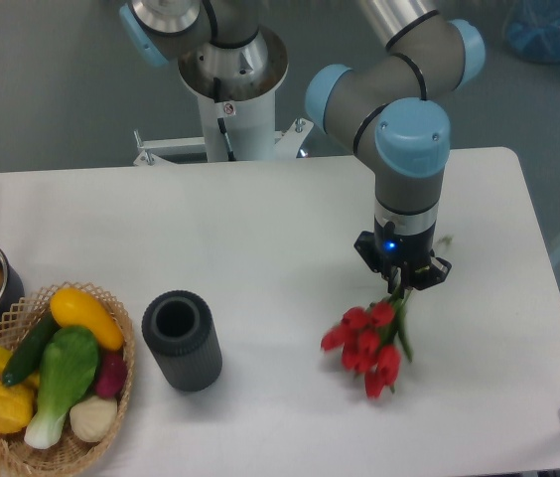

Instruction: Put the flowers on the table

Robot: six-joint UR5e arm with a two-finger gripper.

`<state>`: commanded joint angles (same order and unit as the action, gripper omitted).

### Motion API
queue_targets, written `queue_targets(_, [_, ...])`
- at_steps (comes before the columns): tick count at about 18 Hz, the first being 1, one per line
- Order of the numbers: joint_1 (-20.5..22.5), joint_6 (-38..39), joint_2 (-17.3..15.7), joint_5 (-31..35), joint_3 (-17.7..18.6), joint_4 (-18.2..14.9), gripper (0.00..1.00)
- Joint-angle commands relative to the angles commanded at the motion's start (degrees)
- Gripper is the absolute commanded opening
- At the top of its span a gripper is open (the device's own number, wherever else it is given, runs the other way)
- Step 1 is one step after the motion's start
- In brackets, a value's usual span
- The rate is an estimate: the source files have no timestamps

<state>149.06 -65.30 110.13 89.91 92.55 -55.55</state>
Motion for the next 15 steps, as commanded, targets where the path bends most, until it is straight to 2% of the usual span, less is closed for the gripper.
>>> queue_targets(1, [0.09, 0.00, -0.09, 0.00, -0.17, 0.00, 0.76])
queue_targets(3, [0.27, 0.35, 0.00, 0.17, -0.26, 0.18, 0.99])
queue_targets(8, [1.93, 0.18, -0.70, -0.09, -0.09, 1.14, 1.00])
queue_targets(15, [6.68, -0.35, -0.88, 0.00, -0.18, 1.32, 1.00])
